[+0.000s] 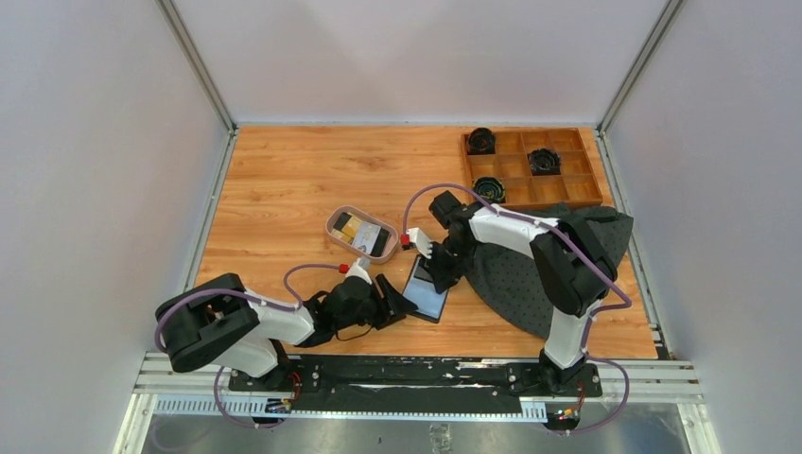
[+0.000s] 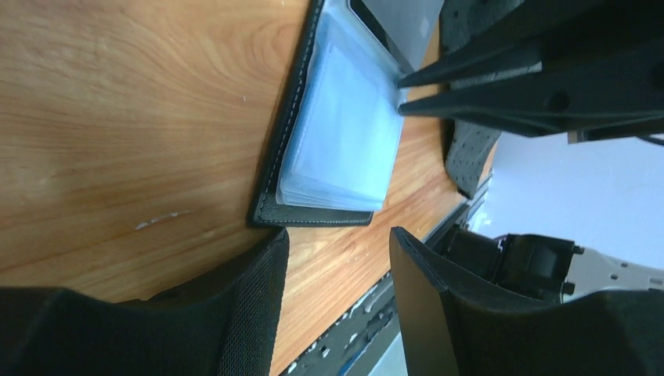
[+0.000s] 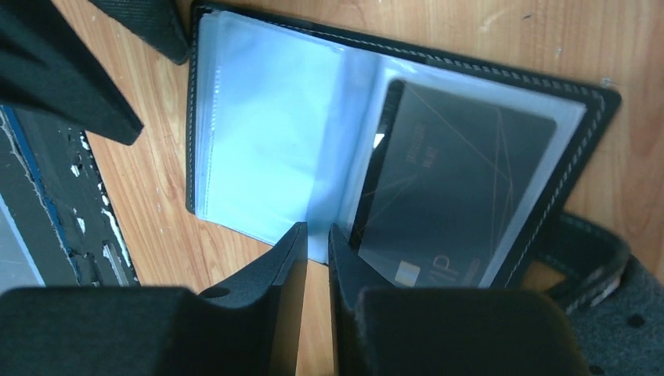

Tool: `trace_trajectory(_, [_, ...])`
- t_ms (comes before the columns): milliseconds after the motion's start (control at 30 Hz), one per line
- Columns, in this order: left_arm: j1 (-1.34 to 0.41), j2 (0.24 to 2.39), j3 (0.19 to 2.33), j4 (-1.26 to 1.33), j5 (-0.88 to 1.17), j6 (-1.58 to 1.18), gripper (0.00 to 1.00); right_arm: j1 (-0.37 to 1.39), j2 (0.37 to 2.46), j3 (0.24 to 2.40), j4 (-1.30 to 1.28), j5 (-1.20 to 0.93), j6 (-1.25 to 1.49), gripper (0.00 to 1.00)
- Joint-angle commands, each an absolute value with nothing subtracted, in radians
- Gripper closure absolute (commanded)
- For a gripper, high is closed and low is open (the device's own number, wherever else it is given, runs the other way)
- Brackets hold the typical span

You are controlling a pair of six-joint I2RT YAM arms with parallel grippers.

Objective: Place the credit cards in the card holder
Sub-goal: Pick up the credit card from the storage box.

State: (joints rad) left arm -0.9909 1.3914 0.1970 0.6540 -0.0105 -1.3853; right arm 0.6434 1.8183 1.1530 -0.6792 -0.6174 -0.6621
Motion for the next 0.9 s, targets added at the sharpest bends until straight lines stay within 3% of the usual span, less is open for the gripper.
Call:
trace_trajectory(0, [-0.975, 1.419, 0.2, 0.591, -0.156, -1.374, 0.43, 0.639, 1.846, 1.178, -0.767, -0.71, -0.717, 0.81])
trace_trajectory(433, [-0.819, 1.359, 0.207, 0.588, -0.078, -1.219, 0.46, 0.666, 1.857, 1.196, -0.795, -0.807, -0.697, 0.8])
trace_trajectory(600, [-0.798, 1.179, 0.194, 0.525, -0.01, -1.047, 0.46, 0.665, 1.768, 1.192, -0.795, -0.79, -0.72, 0.78])
trace_trajectory(867, [-0.774, 0.764, 0.261, 0.132, -0.01, -0.66, 0.37, 0.637, 1.471, 1.15, -0.793, -0.786, -0.808, 0.76])
